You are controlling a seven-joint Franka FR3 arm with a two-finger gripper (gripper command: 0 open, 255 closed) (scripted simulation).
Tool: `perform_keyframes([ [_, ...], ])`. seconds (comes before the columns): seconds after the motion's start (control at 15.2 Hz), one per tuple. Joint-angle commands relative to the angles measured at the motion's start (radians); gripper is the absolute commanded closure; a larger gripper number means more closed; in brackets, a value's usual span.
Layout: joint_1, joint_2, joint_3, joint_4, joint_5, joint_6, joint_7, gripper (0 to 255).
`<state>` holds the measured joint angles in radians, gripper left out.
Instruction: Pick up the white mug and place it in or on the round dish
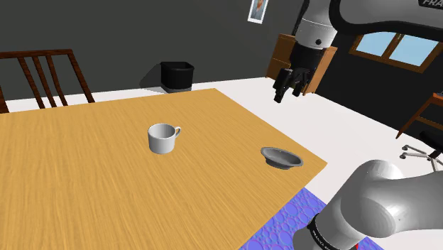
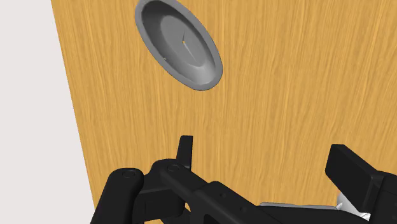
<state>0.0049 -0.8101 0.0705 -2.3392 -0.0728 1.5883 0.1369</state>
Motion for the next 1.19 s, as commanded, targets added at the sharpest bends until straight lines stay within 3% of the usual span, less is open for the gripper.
perform_keyframes([
  [0.0, 0.000, 0.000, 0.000, 0.000, 0.000, 0.000, 0.000, 0],
  [0.59, 0.027, 0.239, 0.118, 0.020, 0.058, 0.212, 0.135, 0],
  [1.12, 0.036, 0.503, 0.220, 0.124, 0.050, 0.365, 0.260, 0],
])
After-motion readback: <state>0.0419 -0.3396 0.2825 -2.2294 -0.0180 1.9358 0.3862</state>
